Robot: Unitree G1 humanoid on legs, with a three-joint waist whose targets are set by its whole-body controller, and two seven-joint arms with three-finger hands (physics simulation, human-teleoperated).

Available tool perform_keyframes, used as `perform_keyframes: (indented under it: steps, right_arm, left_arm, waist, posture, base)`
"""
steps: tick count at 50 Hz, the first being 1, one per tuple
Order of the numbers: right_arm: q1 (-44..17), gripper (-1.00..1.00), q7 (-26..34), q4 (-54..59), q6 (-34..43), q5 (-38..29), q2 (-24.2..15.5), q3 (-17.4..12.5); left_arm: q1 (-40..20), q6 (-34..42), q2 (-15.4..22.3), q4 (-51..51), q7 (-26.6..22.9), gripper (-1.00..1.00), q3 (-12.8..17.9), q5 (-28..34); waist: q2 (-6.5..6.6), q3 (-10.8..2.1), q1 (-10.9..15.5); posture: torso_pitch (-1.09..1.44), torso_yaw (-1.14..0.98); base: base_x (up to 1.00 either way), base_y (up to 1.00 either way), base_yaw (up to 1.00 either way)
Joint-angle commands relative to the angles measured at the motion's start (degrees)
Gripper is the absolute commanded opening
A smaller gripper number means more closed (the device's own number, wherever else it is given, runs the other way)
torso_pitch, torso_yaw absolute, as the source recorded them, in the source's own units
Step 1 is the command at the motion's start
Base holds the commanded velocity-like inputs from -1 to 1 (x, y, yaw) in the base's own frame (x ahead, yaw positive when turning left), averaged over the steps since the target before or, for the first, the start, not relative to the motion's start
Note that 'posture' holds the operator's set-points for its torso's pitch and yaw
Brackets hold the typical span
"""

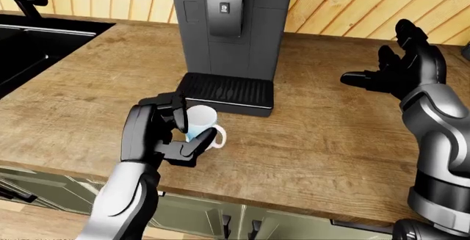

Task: Pick the mug from under the coffee machine dispenser and place it on the counter.

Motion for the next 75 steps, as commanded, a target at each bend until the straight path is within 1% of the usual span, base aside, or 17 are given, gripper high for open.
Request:
perform_keyframes:
  steps: [1,13,18,23,30,37,42,45,48,51,58,60,62,66,68,71,75]
  right_arm:
    - [-1.59,1.0,-0.03,-1.99,-1.62,-0.02,-1.01,-0.71]
    - [-1.88,1.0,0.09,-1.8,-1.45,-0.07,-1.2,-0.74]
    - [-2.09,1.0,0.1,-1.64,-1.39,-0.03,-1.26,-0.72]
    - [-1.78,1.0,0.19,-1.83,-1.51,-0.03,-1.16,-0.73]
    - [-1.98,1.0,0.19,-1.99,-1.16,0.12,-1.28,-0.79]
    - [-1.89,1.0,0.21,-1.8,-1.49,0.02,-1.24,-0.74]
    - [-1.92,1.0,0.18,-1.91,-1.42,-0.01,-1.29,-0.73]
    - [-2.17,1.0,0.09,-2.2,-0.94,0.08,-1.45,-0.75]
    - [-1.87,1.0,0.21,-2.11,-1.21,-0.03,-1.41,-0.83]
    - [-2.01,1.0,0.22,-2.18,-1.05,0.1,-1.58,-0.97]
    - [-1.52,1.0,0.28,-2.21,-1.33,-0.04,-1.46,-0.98]
    - [-1.78,1.0,0.31,-2.05,-1.17,0.06,-1.65,-1.15]
    - [-1.01,1.0,0.42,-2.09,-1.68,-0.16,-1.36,-1.06]
    - [-1.94,1.0,0.52,-1.72,-1.02,0.09,-2.09,-1.46]
    - [-2.6,1.0,0.48,-0.72,-1.55,0.01,-2.43,-1.34]
    - [-3.68,1.0,0.09,-1.32,-0.19,0.57,-2.57,-0.97]
    - [-2.59,1.0,-0.02,-2.52,-0.16,0.63,-2.11,-1.01]
  left_arm:
    - [-0.55,-3.11,0.03,-2.38,-1.04,-1.0,-0.34,1.09]
    - [3.64,-6.31,-1.62,-1.35,-5.46,-1.0,-2.31,5.96]
    - [4.69,-6.62,-1.92,-1.04,-7.05,-0.74,-2.68,6.89]
    - [4.61,-6.12,-1.93,-1.31,-7.82,-0.4,-2.61,7.52]
    - [3.8,-5.02,-1.94,-1.55,-8.44,-0.05,-2.03,7.93]
    - [3.31,-4.78,-1.87,-1.49,-8.7,-0.03,-1.87,8.41]
    - [3.41,-4.77,-1.81,-1.52,-9.08,-0.08,-1.76,8.57]
    - [1.87,-2.87,-1.28,-2.12,-9.5,-0.12,-0.33,8.14]
    - [2.8,-3.52,-1.43,-2.43,-9.31,-0.13,-1.07,8.55]
    - [1.18,-1.9,-1.08,-2.58,-9.54,-0.11,-0.2,8.26]
    - [2.56,-1.78,-1.22,-3.64,-9.84,-0.04,-0.67,8.31]
    - [2.55,-2.01,-1.16,-3.21,-10.22,0.0,-0.15,8.15]
    - [4.08,-2.9,-1.37,-3.43,-10.27,0.07,-0.97,8.51]
    - [2.17,-1.36,-1.06,-3.45,-10.6,0.24,-0.13,8.17]
    - [3.67,-2.41,-1.16,-3.85,-10.83,0.32,-0.94,8.44]
    - [0.81,0.23,-1.18,-3.92,-10.82,0.44,0.4,7.35]
    - [1.77,0.94,-0.67,-5.81,-11.11,0.56,1.1,6.58]
  waist:
    - [-0.12,-1.29,0.01]
    - [-0.27,-1.38,0.08]
    - [-0.26,-1.38,0.11]
    - [-0.26,-1.43,0.12]
    - [-0.29,-1.44,0.13]
    - [-0.28,-1.47,0.11]
    - [-0.31,-1.45,0.1]
    - [-0.31,-1.45,0.09]
    - [-0.28,-1.37,0.09]
    - [-0.24,-1.39,0.09]
    - [-0.23,-1.36,0.11]
    - [-0.24,-1.39,0.12]
    - [-0.27,-1.39,0.12]
    - [-0.31,-1.44,0.13]
    - [-0.32,-1.43,0.16]
    - [-0.25,-1.29,0.1]
    - [-0.18,-1.29,0.07]
  posture:
    - [0.0,0.0]
    - [0.0,0.0]
    - [0.0,0.0]
    - [0.0,0.0]
    - [0.0,0.0]
    - [0.0,0.0]
    - [0.0,0.0]
    - [0.0,0.0]
    - [0.0,0.0]
    - [0.0,0.0]
    - [0.0,0.0]
    - [0.0,0.0]
    - [0.0,0.0]
    - [0.0,0.0]
    - [0.0,0.0]
    - [0.0,0.0]
    - [0.0,0.0]
  base:
    - [0.0,0.0,0.0]
    - [0.0,0.0,0.0]
    - [0.0,0.0,0.0]
    - [0.0,0.0,0.0]
    - [0.0,0.0,0.0]
    - [0.0,0.0,0.0]
    - [0.0,0.0,0.0]
    - [0.0,0.0,0.0]
    - [0.0,0.0,0.0]
    - [0.0,0.0,0.0]
    - [0.0,0.0,0.0]
    - [0.0,0.0,0.0]
    - [0.0,0.0,0.0]
    - [0.0,0.0,0.0]
    - [0.0,0.0,0.0]
    - [0.0,0.0,0.0]
    - [0.0,0.0,0.0]
